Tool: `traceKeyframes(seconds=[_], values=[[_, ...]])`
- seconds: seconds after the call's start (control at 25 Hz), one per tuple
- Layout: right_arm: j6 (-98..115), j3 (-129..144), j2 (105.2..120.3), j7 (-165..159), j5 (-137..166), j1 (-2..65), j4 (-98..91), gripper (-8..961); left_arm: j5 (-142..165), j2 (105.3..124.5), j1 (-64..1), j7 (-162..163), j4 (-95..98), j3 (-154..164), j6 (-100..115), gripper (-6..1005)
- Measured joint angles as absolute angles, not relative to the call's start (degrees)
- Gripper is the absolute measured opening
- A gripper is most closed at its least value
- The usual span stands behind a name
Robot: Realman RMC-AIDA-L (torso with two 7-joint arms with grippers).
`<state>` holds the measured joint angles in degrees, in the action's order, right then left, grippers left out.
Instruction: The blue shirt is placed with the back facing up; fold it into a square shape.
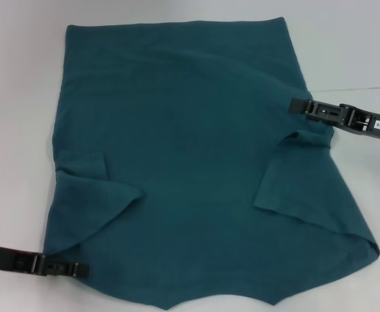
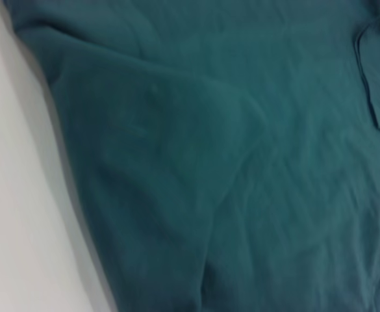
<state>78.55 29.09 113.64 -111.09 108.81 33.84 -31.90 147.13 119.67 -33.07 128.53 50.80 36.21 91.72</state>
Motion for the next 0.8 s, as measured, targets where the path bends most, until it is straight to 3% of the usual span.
traceKeyframes(seconds=[0.8], values=[[78.78,28.47,113.58,-111.15,108.81,33.75,-31.9,916,148.75,119.44,-33.45,134.83,51.04,37.21,90.94,884]])
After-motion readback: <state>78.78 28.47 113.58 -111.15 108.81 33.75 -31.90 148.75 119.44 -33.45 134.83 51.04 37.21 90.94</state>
